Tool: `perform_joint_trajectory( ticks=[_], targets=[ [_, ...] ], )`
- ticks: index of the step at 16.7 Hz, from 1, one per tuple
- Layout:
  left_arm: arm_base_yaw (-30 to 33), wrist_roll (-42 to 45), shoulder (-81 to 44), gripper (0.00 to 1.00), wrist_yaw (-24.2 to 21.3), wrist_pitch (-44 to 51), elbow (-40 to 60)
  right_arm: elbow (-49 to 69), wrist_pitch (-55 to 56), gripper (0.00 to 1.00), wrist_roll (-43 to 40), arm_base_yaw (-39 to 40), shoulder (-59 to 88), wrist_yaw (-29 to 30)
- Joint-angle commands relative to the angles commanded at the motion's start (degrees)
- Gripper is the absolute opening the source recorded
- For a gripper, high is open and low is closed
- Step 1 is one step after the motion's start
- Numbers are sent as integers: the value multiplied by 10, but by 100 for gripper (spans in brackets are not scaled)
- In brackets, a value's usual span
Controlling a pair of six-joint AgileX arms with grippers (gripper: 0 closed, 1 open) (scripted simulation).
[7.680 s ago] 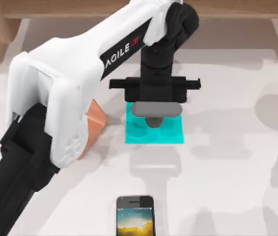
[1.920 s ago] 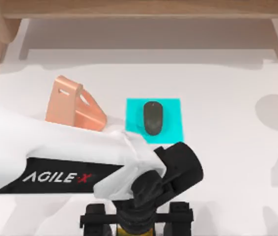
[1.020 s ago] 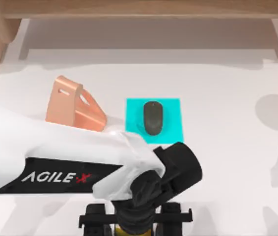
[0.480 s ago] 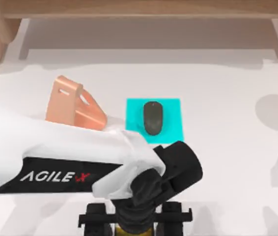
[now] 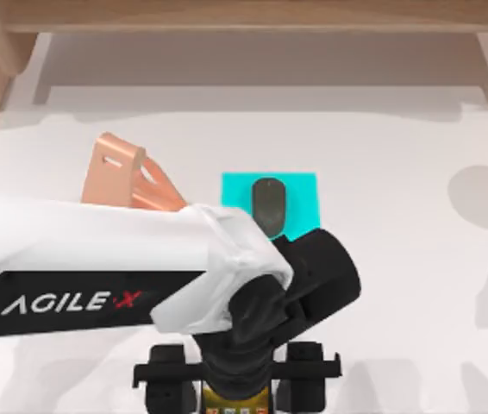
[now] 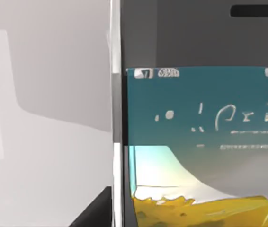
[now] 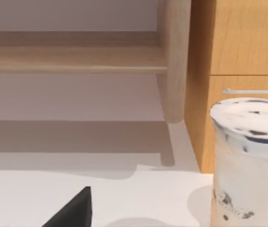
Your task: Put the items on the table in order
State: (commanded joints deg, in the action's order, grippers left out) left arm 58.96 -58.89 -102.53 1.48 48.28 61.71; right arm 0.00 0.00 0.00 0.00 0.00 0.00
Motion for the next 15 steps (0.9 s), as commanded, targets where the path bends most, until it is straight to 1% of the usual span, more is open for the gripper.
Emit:
perform_joint_trajectory(
  ticks=[2,4,7,9,11,15],
  targets=[
    [-1,2,-2,0,0,-2,-2,0,0,100,0,0,0,0],
    [-17,19,17,0,-6,-21,-16,0,0,100,0,0,0,0],
    [-58,81,86,0,-24,-83,-66,0,0,100,0,0,0,0],
    [-97,147,143,0,-43,-136,-106,0,0,100,0,0,0,0],
    [-148,233,200,0,-64,-192,-141,0,0,100,0,0,0,0],
    [-276,431,299,0,-118,-308,-193,0,0,100,0,0,0,0]
  ],
)
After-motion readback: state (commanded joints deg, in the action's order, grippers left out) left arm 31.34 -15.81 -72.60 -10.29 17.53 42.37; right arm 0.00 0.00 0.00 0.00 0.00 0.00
